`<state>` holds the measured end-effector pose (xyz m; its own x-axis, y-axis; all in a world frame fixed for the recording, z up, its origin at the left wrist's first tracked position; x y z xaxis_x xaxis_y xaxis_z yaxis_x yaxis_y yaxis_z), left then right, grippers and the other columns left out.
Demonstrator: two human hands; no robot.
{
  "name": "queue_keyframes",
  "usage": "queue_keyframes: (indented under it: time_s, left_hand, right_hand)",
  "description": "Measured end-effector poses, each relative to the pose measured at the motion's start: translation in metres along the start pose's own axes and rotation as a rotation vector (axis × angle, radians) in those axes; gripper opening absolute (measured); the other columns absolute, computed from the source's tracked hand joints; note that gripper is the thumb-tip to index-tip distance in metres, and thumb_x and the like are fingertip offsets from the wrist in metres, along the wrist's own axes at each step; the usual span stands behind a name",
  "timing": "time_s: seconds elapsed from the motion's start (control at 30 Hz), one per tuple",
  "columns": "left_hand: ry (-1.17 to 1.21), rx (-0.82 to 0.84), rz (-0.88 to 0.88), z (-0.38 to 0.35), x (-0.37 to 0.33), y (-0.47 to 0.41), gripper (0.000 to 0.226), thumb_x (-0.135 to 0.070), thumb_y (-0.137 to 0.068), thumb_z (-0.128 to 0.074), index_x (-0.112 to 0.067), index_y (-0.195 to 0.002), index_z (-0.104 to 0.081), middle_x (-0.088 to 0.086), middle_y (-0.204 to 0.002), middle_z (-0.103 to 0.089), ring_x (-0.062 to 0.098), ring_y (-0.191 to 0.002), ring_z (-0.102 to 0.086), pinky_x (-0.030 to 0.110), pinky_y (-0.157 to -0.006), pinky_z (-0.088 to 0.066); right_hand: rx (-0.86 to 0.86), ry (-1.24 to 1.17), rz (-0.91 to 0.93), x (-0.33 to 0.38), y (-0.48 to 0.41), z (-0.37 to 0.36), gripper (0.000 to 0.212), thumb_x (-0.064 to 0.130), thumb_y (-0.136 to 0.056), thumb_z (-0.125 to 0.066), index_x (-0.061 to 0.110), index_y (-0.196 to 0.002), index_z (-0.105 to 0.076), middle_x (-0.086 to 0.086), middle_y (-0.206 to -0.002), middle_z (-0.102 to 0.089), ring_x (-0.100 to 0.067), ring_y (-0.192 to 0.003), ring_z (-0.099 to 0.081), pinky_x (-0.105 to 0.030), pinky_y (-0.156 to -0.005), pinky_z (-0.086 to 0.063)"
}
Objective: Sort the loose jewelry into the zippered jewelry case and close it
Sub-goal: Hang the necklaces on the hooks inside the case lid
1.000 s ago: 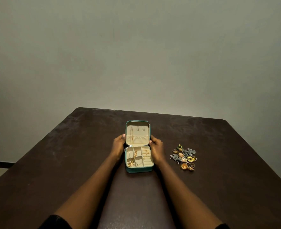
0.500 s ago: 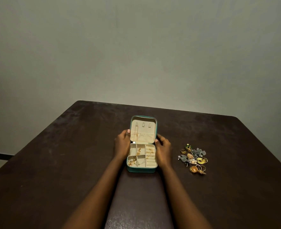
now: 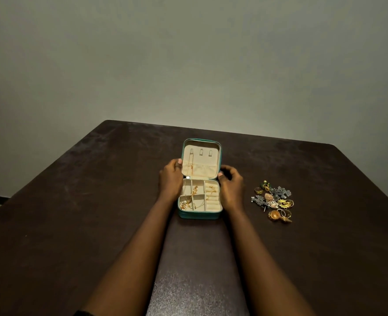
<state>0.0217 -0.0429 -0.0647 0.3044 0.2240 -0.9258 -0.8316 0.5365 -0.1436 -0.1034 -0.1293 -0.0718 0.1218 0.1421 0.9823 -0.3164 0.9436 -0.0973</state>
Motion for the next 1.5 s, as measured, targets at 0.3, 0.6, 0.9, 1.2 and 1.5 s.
queue_keyframes:
  time_s: [0.3,0.6,0.9,1.2,1.5]
  left_hand:
    - [0.043,0.011,-0.004,0.001,0.001,0.001,0.035,-0.025,-0.101,-0.033,-0.006,-0.108,-0.062,0.014,-0.106,-0.067,0.026,-0.098,-0.061,0.032,-0.077,-0.045]
    - [0.083,0.033,-0.014,0.0,0.0,0.004,0.032,-0.027,-0.1,-0.037,-0.01,-0.11,-0.062,0.016,-0.101,-0.067,0.031,-0.096,-0.062,0.031,-0.073,-0.042]
    - [0.032,0.015,-0.014,0.0,0.0,0.002,0.032,-0.02,-0.1,-0.036,-0.006,-0.119,-0.058,0.016,-0.113,-0.065,0.03,-0.102,-0.059,0.029,-0.075,-0.039]
    - [0.032,0.011,-0.016,0.0,-0.002,0.004,0.032,-0.019,-0.1,-0.037,-0.009,-0.123,-0.056,0.017,-0.113,-0.065,0.032,-0.102,-0.059,0.033,-0.079,-0.044]
    - [0.015,0.023,-0.03,0.002,-0.002,0.007,0.033,-0.021,-0.101,-0.034,-0.011,-0.125,-0.054,0.012,-0.113,-0.065,0.019,-0.093,-0.058,0.023,-0.069,-0.035]
  right_hand:
    - [-0.147,0.313,0.374,0.034,0.012,0.001,0.021,0.015,-0.086,-0.062,0.009,-0.106,-0.069,-0.007,-0.11,-0.057,-0.014,-0.098,-0.051,-0.031,-0.083,-0.048]
    - [-0.001,0.668,0.461,0.053,0.005,-0.051,0.027,0.022,-0.092,-0.055,0.005,-0.104,-0.071,-0.011,-0.104,-0.062,-0.026,-0.095,-0.059,-0.034,-0.078,-0.048]
    - [-0.062,0.789,0.405,0.058,0.007,-0.066,0.029,0.018,-0.095,-0.044,0.001,-0.102,-0.067,-0.012,-0.113,-0.059,-0.03,-0.099,-0.058,-0.037,-0.077,-0.045]
    - [-0.126,0.604,0.276,0.066,0.002,-0.062,0.026,0.022,-0.092,-0.046,0.005,-0.094,-0.065,-0.01,-0.11,-0.059,-0.028,-0.099,-0.056,-0.035,-0.079,-0.042]
    - [-0.028,0.566,0.398,0.075,-0.006,-0.073,0.026,0.02,-0.093,-0.05,0.001,-0.095,-0.068,-0.014,-0.104,-0.06,-0.028,-0.094,-0.057,-0.036,-0.079,-0.04]
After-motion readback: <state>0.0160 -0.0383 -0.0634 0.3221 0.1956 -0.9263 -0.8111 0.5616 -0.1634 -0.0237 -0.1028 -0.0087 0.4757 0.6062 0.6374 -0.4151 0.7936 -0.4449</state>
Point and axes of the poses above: each hand's wrist, its own y-axis away from the middle knuckle, its own z-axis out of the back of the hand, x = y × z, the point moved 2 cm from there along -y, towards the middle knuckle
